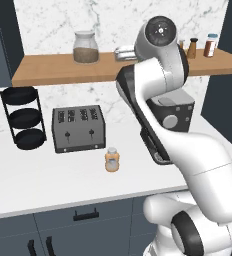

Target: Put the shaker and condiment bottle from the counter next to their counterparts in the cabinet.

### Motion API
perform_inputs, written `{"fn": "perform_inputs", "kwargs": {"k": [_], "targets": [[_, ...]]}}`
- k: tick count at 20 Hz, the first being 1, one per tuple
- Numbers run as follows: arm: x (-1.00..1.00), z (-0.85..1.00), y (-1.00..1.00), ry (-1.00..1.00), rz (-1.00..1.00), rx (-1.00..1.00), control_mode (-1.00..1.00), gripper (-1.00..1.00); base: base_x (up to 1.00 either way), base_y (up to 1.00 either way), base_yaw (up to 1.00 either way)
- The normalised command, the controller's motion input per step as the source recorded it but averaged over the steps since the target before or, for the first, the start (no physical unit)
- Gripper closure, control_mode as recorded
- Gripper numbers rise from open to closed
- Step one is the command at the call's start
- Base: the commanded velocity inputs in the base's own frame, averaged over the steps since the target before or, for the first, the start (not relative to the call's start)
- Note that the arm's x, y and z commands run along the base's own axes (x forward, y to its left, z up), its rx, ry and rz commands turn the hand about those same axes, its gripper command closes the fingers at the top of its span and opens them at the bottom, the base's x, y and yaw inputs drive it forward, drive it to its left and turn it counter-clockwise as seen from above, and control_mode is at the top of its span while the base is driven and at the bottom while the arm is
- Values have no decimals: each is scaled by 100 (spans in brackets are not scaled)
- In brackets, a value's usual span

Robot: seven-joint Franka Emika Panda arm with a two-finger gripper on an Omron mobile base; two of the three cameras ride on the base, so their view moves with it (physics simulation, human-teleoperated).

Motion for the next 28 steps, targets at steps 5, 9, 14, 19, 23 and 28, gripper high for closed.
{"fn": "perform_inputs", "kwargs": {"k": [5,9,14,19,23,28], "targets": [[64,-30,-3,0,-7,0,-100,100,0,0,0],[59,-3,-17,0,-8,2,-100,100,0,0,0],[53,0,-10,0,-7,11,-100,100,0,0,0],[62,0,-1,6,-11,10,-100,100,0,0,0],[47,1,0,11,-6,1,-100,100,0,0,0],[56,7,0,11,-7,1,-100,100,0,0,0]]}}
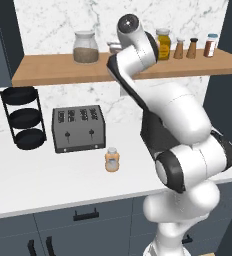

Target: Put the shaker and condiment bottle from the counter next to their counterparts in the cabinet.

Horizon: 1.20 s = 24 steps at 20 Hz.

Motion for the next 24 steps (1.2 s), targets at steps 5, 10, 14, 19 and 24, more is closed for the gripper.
{"fn": "perform_inputs", "kwargs": {"k": [5,10,14,19,24], "targets": [[49,1,0,5,-8,0,-100,100,0,0,0],[38,-4,2,0,-3,-1,-100,-100,0,0,0],[6,0,0,0,0,0,-100,-100,0,0,0],[0,0,0,0,0,0,-100,-100,0,0,0],[-19,0,0,-4,0,0,-100,-100,0,0,0]]}}
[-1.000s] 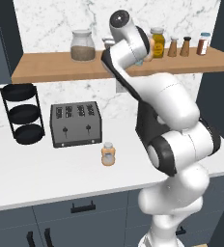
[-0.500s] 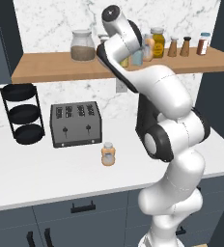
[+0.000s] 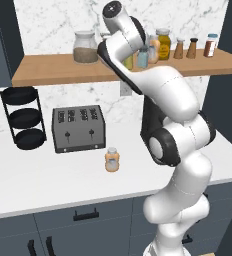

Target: Put the shaker and condiment bottle from the counter next to their counterparts in the cabinet.

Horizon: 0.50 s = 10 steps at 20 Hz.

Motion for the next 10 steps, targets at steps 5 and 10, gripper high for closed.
{"fn": "perform_inputs", "kwargs": {"k": [5,10], "targets": [[-64,-1,0,-1,0,0,-100,-100,0,0,0],[-99,-24,0,0,0,0,-100,-100,0,0,0]]}}
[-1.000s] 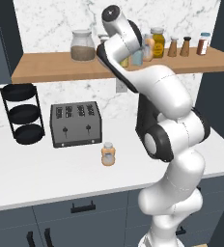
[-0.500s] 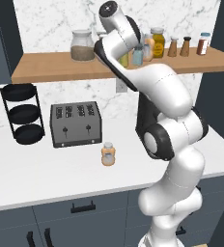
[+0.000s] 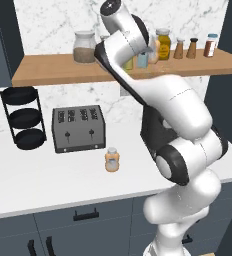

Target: Put the shaker and condiment bottle from the counter next to their counterparts in the cabinet.

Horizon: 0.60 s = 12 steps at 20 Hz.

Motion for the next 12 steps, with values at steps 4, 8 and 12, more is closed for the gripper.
{"fn": "perform_inputs", "kwargs": {"k": [4,8,12], "targets": [[-100,-25,0,0,-1,0,-100,-100,0,0,0],[-92,-21,0,-7,-8,0,-100,-100,0,0,0],[-55,-19,1,-13,-19,-1,-100,-100,0,0,0]]}}
